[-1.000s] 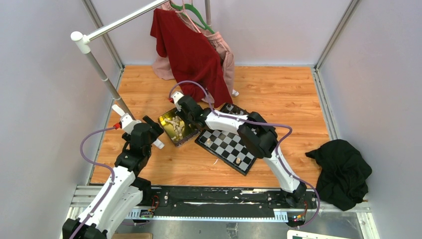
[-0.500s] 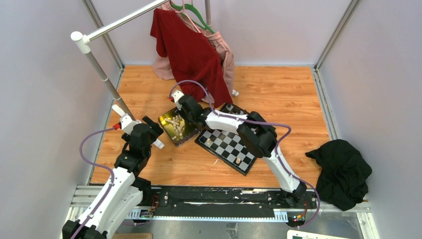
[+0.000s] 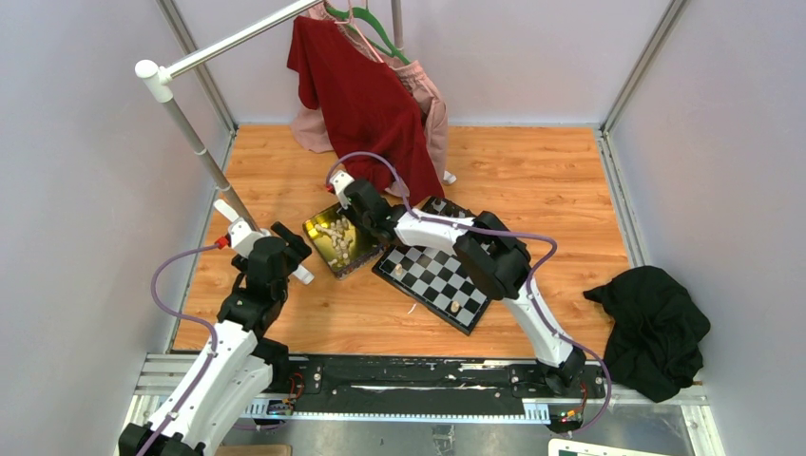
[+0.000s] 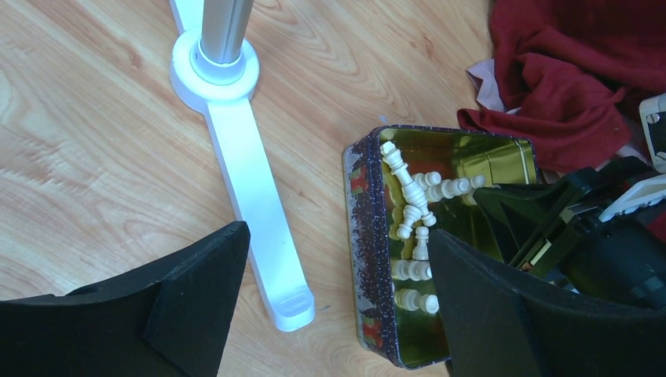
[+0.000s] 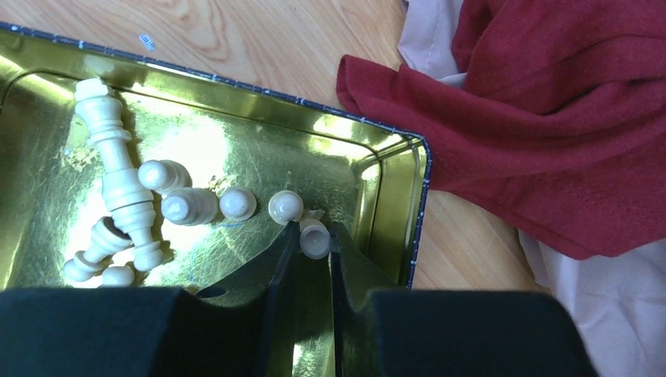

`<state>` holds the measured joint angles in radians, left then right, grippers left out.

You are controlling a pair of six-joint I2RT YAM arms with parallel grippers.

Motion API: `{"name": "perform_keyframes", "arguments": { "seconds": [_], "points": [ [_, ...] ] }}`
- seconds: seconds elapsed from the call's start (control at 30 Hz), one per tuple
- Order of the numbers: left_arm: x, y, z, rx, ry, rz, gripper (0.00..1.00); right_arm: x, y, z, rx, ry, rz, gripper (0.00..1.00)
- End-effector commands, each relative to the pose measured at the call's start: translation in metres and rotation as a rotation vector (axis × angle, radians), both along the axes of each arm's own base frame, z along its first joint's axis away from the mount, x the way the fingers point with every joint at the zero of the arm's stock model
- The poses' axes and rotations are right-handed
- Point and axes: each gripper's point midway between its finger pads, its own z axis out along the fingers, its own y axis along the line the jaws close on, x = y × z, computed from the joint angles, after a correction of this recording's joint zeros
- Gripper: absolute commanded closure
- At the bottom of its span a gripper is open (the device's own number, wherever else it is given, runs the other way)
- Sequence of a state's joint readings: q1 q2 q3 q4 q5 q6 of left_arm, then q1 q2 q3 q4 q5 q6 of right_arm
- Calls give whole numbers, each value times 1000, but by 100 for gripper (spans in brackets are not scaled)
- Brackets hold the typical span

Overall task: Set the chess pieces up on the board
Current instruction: Pick up the chess piece from the storage box.

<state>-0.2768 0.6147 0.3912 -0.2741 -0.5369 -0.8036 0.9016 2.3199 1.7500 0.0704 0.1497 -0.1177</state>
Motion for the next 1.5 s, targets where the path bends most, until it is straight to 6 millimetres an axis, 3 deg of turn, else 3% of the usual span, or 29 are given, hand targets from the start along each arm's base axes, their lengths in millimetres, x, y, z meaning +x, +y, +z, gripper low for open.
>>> {"name": "perform_keyframes", "arguments": {
  "seconds": [0.0,0.53,0.83,1.13,1.47],
  "points": [
    [-3,4,-2,4,-5,24,11,1,-7,17,35,-23,15,100],
    [-8,16,3,48,14,73,11,-34,-16,75,146,-66,86,100],
    [-9,17,7,55,11,74,11,-74,-44,102,161,-80,76,100],
    [-12,15,8,46,9,57,11,-118,-64,100,144,-51,93,100],
    [-14,16,12,50,3,54,11,-139,-76,80,112,-3,79,100]
  ]
}}
